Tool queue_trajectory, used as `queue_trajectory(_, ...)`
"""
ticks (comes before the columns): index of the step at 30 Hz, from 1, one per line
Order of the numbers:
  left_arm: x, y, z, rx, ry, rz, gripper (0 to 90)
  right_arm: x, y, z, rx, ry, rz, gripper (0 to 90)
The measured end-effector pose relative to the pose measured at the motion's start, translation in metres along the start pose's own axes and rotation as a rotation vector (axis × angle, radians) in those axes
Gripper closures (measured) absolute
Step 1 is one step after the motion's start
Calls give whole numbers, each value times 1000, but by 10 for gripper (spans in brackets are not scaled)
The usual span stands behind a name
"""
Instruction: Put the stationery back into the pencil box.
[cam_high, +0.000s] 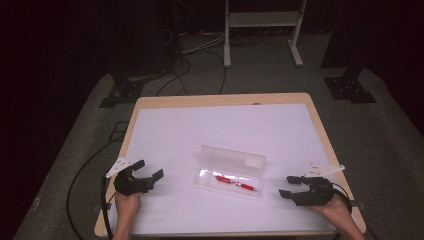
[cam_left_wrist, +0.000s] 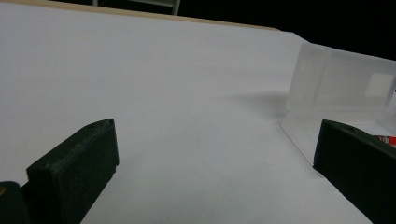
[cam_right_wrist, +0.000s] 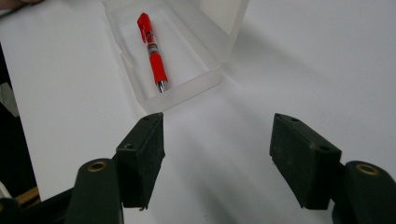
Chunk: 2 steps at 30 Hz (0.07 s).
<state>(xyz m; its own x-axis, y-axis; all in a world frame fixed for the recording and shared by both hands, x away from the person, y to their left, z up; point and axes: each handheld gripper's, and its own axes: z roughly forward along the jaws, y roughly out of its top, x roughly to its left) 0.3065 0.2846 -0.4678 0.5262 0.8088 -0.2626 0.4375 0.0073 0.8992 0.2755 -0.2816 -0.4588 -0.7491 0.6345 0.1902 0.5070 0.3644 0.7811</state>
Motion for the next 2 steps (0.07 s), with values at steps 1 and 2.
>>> queue_trajectory(1, 0, 0, 0, -1, -1, 0, 0, 2, -3, -1, -17, -5, 3, 337)
queue_trajectory(2, 0, 0, 0, -1, 0, -1, 0, 3, -5, -2, -31, -14, 7, 331)
